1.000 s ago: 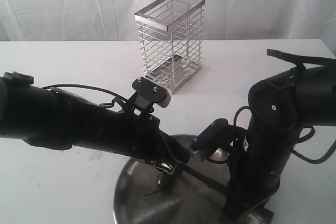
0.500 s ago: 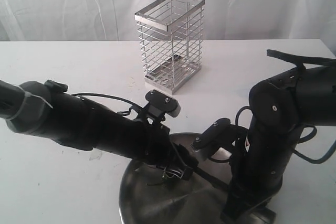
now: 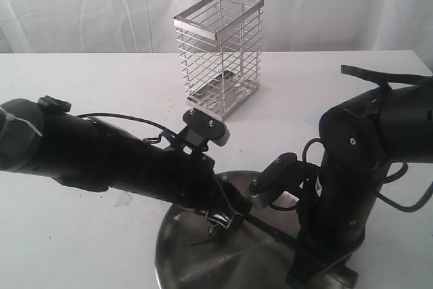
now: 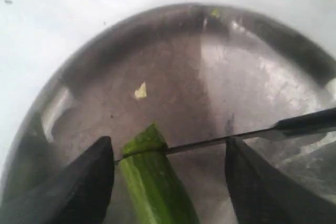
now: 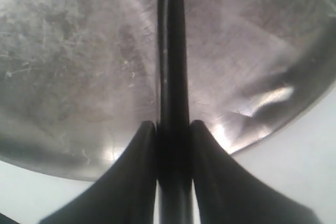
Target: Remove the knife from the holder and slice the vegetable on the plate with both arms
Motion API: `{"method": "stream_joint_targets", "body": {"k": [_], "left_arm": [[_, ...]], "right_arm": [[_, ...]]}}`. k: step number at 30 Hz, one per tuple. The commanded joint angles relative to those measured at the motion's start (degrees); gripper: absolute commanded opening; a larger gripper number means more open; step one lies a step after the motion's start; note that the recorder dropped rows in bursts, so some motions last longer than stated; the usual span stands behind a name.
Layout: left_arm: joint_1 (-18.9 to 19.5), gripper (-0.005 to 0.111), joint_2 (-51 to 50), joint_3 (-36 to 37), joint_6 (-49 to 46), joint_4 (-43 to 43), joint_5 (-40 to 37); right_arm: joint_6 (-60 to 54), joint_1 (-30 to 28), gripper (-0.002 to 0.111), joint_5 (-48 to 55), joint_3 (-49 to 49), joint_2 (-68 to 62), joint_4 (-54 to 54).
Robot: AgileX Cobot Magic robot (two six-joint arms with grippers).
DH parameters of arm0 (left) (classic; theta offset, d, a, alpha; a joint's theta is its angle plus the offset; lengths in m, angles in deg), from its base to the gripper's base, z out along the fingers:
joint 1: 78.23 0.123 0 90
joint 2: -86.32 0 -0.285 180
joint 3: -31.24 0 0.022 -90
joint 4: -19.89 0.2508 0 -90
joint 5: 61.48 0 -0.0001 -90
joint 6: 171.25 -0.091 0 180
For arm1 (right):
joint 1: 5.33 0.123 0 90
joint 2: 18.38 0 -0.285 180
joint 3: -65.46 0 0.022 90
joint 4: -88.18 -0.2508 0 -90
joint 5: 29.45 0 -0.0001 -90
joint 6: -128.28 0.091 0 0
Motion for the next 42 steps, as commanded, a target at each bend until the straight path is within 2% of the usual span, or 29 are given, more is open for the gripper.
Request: {"method": "stream_joint_targets", "body": {"k": [1,8,17,24,35,42], "left_arm": [[-0.27,0.064,3.11,1.9,0.48,0.2,-0.11],[-0.27,0.064,3.0,7.04,0.48,0.3,-1.33],[-0.27,0.064,-0.23,6.4,0.32,-1.44,-0.98],[-0.27,0.049,-1.35,6.4,0.23,-1.86,0.64],[-0.27,0.049,-1.35,6.4,0.44,-2.3,0.66],[-0.27,0.049,-1.35,6.4,0.44,-3.4,-3.23]], "right_arm": [[-0.62,0.2,0.0,0.66,-0.22,0.15,0.64],[-0.49,0.2,0.0,1.13,-1.28,0.15,0.87],[-0.39,0.2,0.0,2.74,-2.22,0.15,0.87],[-0.39,0.2,0.0,5.12,-2.22,0.15,1.31],[0.58,0.29,0.0,7.55,-2.22,0.15,2.45],[0.73,3.45,0.0,7.23,-4.58,-1.87,3.26]]}}
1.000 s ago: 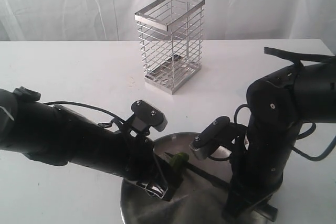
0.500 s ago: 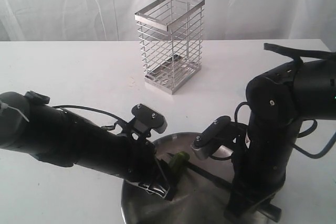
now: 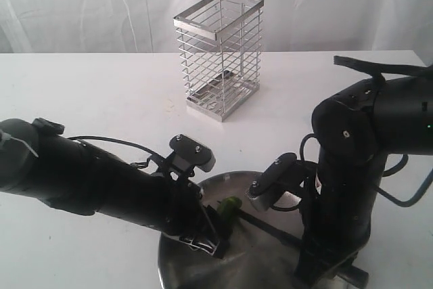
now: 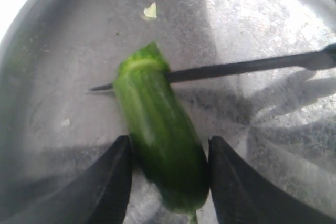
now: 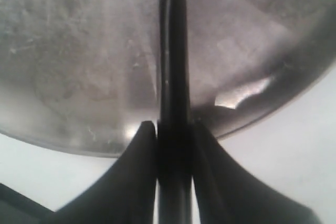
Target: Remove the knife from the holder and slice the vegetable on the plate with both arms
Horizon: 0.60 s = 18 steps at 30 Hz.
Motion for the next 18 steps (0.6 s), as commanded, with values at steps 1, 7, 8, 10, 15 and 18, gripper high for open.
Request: {"method": "stream_joint_targets", "body": {"k": [1,7,8,10,15,18], "left_arm": [[-0.27,0.049,-0.81,0.39,0.45,-1.13,-2.81],[-0.27,0.049,-0.81,0.39,0.45,-1.41,-3.94],[-0.27,0.049,-0.81,0.39,0.45,-1.41,-3.94],[-0.27,0.049,-0.81,0.39,0.45,-1.41,-4.32],[-0.27,0.049,-0.71,0.39,0.45,-1.41,-4.33],[-0.27,0.049,-0.71,0.39,0.45,-1.41,-4.33]], "right_arm": [[-0.11,2.1,0.0,0.94,-2.6,-2.46,0.97],[0.83,2.67,0.0,1.72,-6.96,-6.61,2.04],[0.83,2.67,0.0,1.72,-7.51,-6.93,2.17],[0.83,2.67,0.0,1.72,-8.87,-7.78,2.17],[0.83,2.67,0.0,4.63,-9.98,-8.96,2.56],[0.83,2.67,0.0,9.7,-9.98,-9.2,4.39]]}}
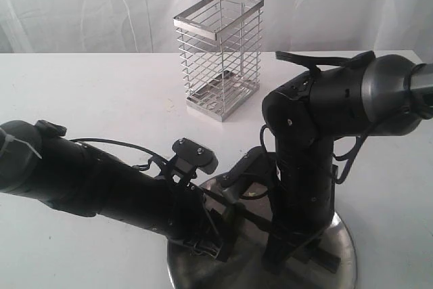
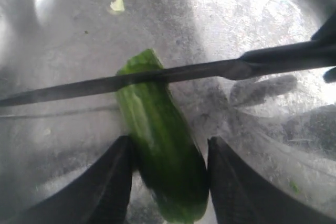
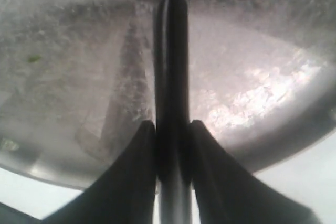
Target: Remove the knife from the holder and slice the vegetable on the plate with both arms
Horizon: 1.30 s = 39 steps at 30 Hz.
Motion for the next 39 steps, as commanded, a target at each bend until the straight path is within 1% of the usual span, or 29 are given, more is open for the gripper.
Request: {"method": "stream_joint_targets", "body": {"k": [1,3,6,8,11,13,22,29,39], "left_arm": [[-0.27,0.049,-0.24,0.39,0.45,-0.49,-1.39],[-0.27,0.049,-0.24,0.39,0.45,-0.66,-1.39],[-0.27,0.049,-0.02,0.39,0.45,-0.63,-1.39],[-0.27,0.049,0.19,0.39,0.45,-0.63,-1.29],[-0.27,0.049,0.19,0.39,0.45,-0.63,-1.17],[-0.27,0.049,0.19,0.39,0.45,-0.63,-1.17],[-0.27,0.049,0.19,0.39,0.45,-0.63,-1.17],[-0.27,0.049,0.19,0.39,0.45,-0.63,-1.9],[-0.27,0.049,0.19,0.39,0.45,-0.63,-1.88]], "right_arm": [[-0.31,0.09,0.0,6.52,-0.19,-0.02,2.62],[-0.21,0.09,0.0,8.82,-0.19,-0.02,3.43],[-0.21,0.09,0.0,8.82,-0.19,-0.02,3.82],[1.26,0.22,0.0,8.82,-0.19,-0.02,6.57],[2.93,2.3,0.0,8.82,-0.19,-0.02,10.99],[2.93,3.88,0.0,8.82,-0.19,-0.02,10.99],[2.69,4.92,0.0,8.82,-0.12,-2.36,9.71],[2.54,7.03,0.0,8.82,-0.45,-5.87,11.91],[3.25,7.15,0.0,8.82,-1.0,-6.35,16.59]]}}
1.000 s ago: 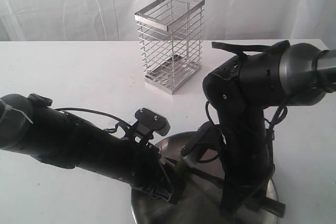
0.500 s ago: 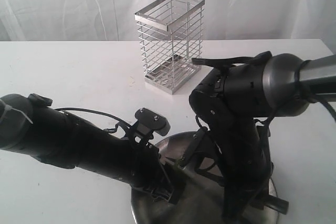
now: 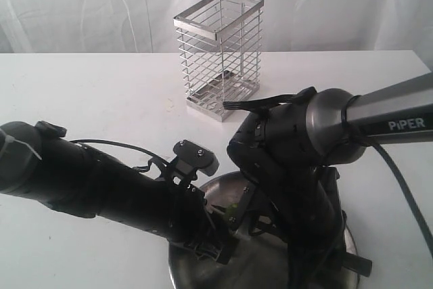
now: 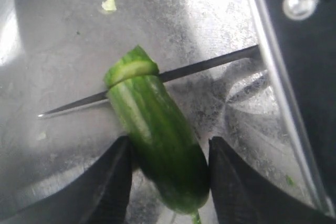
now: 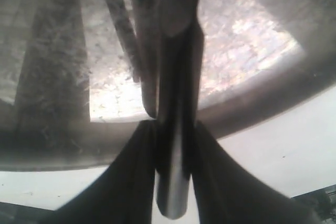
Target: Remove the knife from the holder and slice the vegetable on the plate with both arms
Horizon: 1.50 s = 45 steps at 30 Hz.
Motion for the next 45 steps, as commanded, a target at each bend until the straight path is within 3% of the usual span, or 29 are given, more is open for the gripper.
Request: {"method": "stream_joint_targets", "body": {"k": [1,14,27,40,45], "left_arm": [[-0.27,0.049,0.19,0.29,0.23,-0.63,-0.65],[-0.27,0.049,0.19,0.29,0.23,-0.63,-0.65],[-0.27,0.049,0.19,0.29,0.51,-0.63,-2.1],[-0.27,0.05,0.19,0.29,1.78,0.87,-2.1],[-0.27,0.056,0.19,0.29,1.78,1.1,-2.33]], "right_arm": [[-0.58,0.75,0.0,0.36,-0.21,-0.02,2.98],[-0.25,0.64,0.0,0.36,1.28,0.8,5.13],[4.38,-2.37,0.0,0.36,1.28,1.73,14.2],[4.66,-5.18,0.0,0.36,1.28,2.22,9.69],[4.66,-5.18,0.0,0.36,1.28,4.93,6.39]]}}
